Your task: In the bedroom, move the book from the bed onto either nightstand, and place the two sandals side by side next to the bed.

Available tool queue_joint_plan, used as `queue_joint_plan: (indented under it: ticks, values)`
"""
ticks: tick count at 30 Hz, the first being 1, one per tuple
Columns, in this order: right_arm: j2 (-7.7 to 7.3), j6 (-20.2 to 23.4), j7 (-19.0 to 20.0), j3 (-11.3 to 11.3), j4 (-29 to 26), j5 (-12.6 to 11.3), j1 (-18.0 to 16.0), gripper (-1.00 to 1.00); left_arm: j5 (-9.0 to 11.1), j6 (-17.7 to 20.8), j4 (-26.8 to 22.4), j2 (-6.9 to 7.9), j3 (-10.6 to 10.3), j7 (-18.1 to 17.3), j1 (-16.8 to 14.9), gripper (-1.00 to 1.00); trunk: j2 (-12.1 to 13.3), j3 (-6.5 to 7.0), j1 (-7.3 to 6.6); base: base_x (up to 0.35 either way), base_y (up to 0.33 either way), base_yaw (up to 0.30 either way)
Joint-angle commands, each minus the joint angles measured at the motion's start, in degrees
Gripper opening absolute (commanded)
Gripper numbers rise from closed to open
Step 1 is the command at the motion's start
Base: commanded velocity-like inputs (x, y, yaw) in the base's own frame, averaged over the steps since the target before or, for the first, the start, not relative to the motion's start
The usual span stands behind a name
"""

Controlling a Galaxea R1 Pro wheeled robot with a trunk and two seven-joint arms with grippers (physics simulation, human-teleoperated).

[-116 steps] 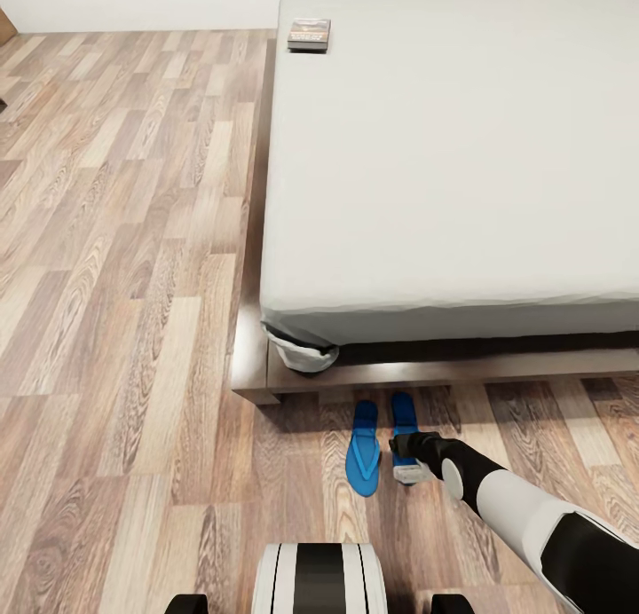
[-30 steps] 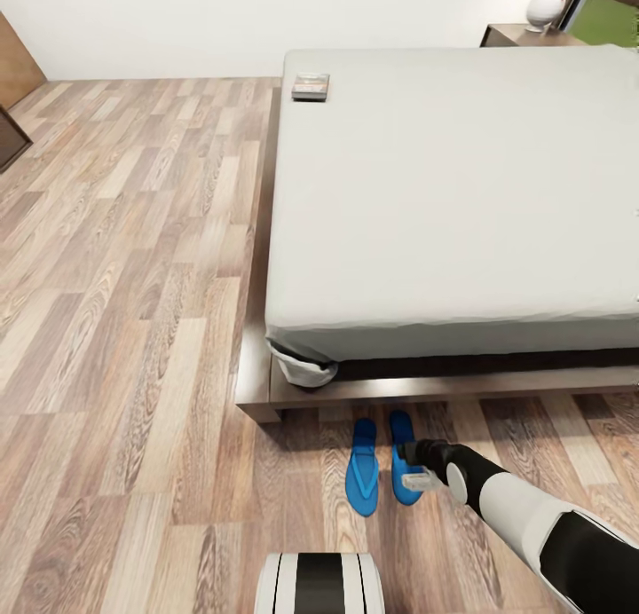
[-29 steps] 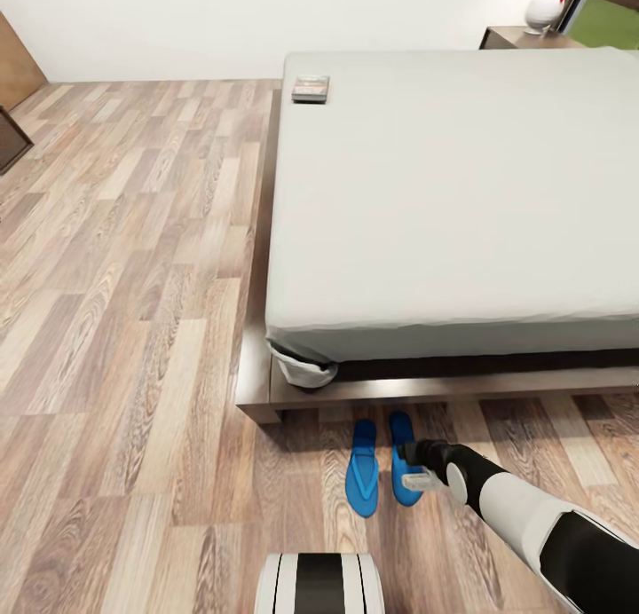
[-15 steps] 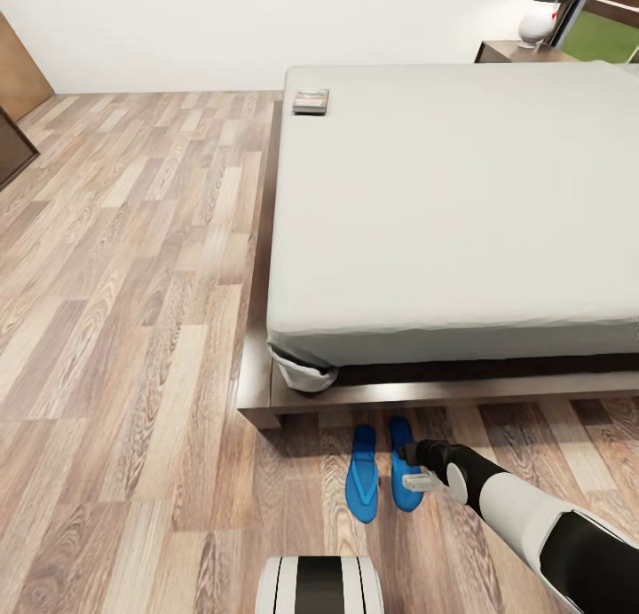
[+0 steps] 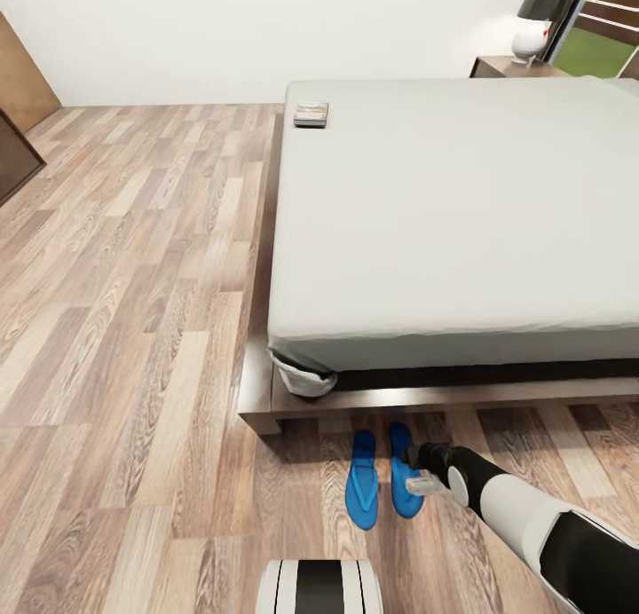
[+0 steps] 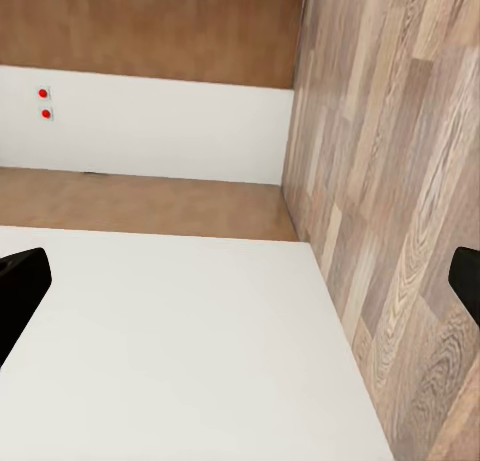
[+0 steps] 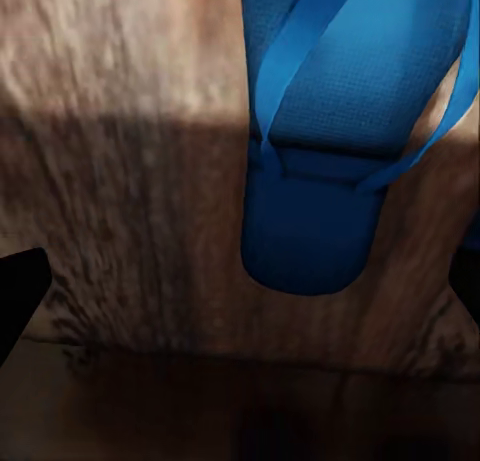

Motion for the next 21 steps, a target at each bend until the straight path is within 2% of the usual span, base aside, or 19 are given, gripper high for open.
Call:
queue_joint_plan:
  ticks: [1,13,17,21]
  values:
    - [-0.04,-0.4,0.2,0.3,0.2,0.2,0.0,1.00,0.6,-0.3,-0.1,0.02,-0.3,0.1,0.0,1.00,0.0,-0.04,-0.01,0.000,0.000,0.000]
    - [-0.30,-0.4,0.2,1.8,3.1,0.2,0.0,1.00,0.5,-0.3,-0.1,-0.01,-0.4,0.1,0.0,1.00,0.0,-0.04,-0.01,0.000,0.000,0.000]
    - [-0.42,-0.4,0.2,2.2,4.5,0.2,0.0,1.00,0.5,-0.3,-0.1,-0.03,-0.4,0.1,0.0,1.00,0.0,0.85,-0.11,0.000,0.000,0.000]
    - [-0.54,-0.5,0.2,3.0,5.1,0.2,0.0,1.00,0.5,-0.3,-0.1,-0.03,-0.4,0.1,0.0,1.00,0.0,0.85,-0.11,0.000,0.000,0.000]
